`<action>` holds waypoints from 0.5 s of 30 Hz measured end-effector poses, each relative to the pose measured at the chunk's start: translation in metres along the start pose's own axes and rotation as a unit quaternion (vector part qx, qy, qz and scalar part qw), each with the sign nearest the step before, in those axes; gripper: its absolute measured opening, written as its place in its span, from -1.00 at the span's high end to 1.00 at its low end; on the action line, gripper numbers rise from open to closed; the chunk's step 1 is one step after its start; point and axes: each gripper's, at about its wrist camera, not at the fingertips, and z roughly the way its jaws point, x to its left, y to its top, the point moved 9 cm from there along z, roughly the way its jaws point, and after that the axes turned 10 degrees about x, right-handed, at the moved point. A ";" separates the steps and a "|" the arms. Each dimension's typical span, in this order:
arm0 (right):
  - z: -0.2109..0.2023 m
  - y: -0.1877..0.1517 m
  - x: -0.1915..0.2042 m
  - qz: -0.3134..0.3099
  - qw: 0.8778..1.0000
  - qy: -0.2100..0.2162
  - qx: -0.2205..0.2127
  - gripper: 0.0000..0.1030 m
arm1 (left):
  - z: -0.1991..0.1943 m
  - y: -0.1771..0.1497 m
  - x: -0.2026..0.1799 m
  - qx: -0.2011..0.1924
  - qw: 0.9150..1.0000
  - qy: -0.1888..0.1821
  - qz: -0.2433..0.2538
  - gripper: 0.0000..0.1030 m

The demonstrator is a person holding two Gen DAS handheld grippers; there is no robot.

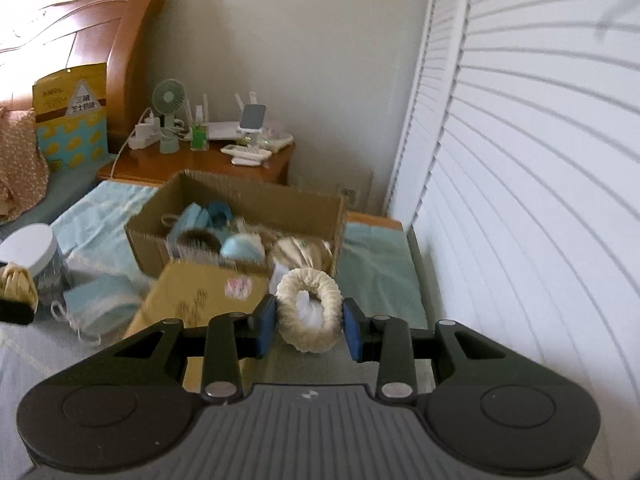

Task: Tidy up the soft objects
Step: 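Carry the white fluffy ring into the box and open the right tool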

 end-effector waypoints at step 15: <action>0.073 0.085 0.001 -0.035 0.999 0.008 0.004 0.22 | 0.008 0.007 0.025 0.003 1.000 0.012 -0.025 0.21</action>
